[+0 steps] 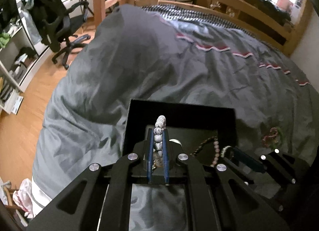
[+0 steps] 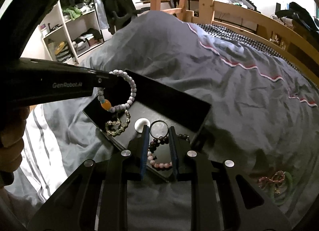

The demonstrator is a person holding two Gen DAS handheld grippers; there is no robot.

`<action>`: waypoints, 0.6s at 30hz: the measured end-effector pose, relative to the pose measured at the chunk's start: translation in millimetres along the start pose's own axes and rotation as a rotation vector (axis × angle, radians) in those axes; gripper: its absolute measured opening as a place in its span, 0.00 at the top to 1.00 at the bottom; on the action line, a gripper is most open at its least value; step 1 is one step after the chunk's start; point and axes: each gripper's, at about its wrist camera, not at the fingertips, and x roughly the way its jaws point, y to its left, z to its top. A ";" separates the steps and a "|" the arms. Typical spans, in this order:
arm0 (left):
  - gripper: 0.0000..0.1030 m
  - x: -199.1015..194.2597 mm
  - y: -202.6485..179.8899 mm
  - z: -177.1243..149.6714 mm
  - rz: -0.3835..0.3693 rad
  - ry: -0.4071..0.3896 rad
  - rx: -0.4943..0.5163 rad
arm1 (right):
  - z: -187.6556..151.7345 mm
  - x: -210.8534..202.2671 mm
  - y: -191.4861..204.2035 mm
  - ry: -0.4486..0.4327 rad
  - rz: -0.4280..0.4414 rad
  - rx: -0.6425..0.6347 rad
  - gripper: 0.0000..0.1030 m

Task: Organize jewelry
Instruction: 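Carry the bracelet and ring into the black box and release them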

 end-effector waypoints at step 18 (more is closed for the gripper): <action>0.31 -9.1 6.6 1.0 0.105 -0.056 -0.009 | -7.0 7.1 3.7 -0.041 0.058 0.014 0.16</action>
